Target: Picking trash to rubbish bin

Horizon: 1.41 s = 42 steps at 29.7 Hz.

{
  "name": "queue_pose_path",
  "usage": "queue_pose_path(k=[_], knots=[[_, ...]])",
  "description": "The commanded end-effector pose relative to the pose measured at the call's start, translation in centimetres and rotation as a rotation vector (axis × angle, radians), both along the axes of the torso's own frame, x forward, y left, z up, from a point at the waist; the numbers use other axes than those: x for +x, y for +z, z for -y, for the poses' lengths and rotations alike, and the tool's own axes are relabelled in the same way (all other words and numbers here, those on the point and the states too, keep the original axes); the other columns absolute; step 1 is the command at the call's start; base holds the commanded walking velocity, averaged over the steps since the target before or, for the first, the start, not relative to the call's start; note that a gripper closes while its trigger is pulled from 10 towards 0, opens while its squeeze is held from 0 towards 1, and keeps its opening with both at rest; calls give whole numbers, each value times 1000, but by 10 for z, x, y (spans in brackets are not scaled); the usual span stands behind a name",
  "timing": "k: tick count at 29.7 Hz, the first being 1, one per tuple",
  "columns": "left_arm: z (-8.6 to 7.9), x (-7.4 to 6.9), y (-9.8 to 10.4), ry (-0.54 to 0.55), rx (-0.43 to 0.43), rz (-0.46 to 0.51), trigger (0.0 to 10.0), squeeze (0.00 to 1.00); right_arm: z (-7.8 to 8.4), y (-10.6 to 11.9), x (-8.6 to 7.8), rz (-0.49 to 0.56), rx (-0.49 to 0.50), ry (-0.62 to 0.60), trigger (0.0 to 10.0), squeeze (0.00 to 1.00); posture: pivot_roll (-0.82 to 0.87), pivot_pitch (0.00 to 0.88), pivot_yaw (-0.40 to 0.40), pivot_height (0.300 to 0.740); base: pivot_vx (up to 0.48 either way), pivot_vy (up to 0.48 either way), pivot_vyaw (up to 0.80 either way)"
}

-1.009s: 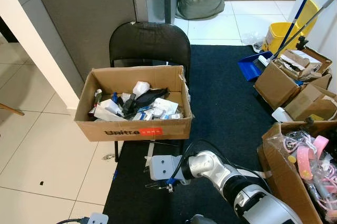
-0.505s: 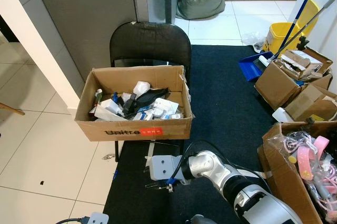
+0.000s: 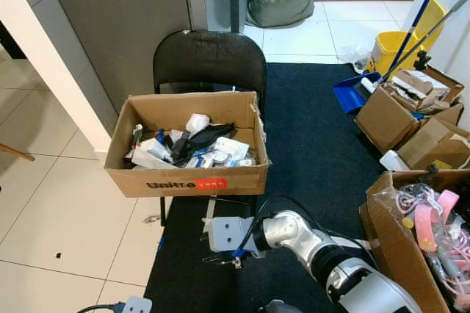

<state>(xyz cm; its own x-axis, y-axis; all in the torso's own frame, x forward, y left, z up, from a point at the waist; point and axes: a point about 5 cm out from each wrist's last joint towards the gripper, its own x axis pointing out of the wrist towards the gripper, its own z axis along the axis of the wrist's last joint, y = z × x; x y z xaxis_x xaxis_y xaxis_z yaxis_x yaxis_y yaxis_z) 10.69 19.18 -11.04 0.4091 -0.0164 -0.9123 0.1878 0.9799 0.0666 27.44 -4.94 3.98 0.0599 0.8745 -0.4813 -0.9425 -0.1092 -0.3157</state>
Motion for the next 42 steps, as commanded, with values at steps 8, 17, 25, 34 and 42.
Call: queue_pose_path(k=[8, 17, 25, 34, 42], knots=[[8, -2, -2, -14, -21, -15, 10000, 0, -2, 1, 1, 2, -1, 8, 10000, 0, -43, 86, 49, 740, 0, 0, 0], [4, -4, -2, -15, -18, -17, 10000, 0, -1, 1, 1, 2, -2, 7, 10000, 0, -45, 84, 48, 740, 0, 0, 0], [1, -6, -2, -16, -15, -19, 10000, 0, -1, 0, 0, 1, -2, 8, 10000, 0, -47, 82, 46, 740, 0, 0, 0], [2, -4, -1, -20, -14, -19, 10000, 0, -1, 0, 0, 0, -2, 8, 10000, 0, -49, 81, 47, 740, 0, 0, 0], [5, -2, -1, -16, -18, -17, 10000, 0, -2, 0, 0, 0, 0, 9, 10000, 0, -43, 87, 49, 740, 0, 0, 0]])
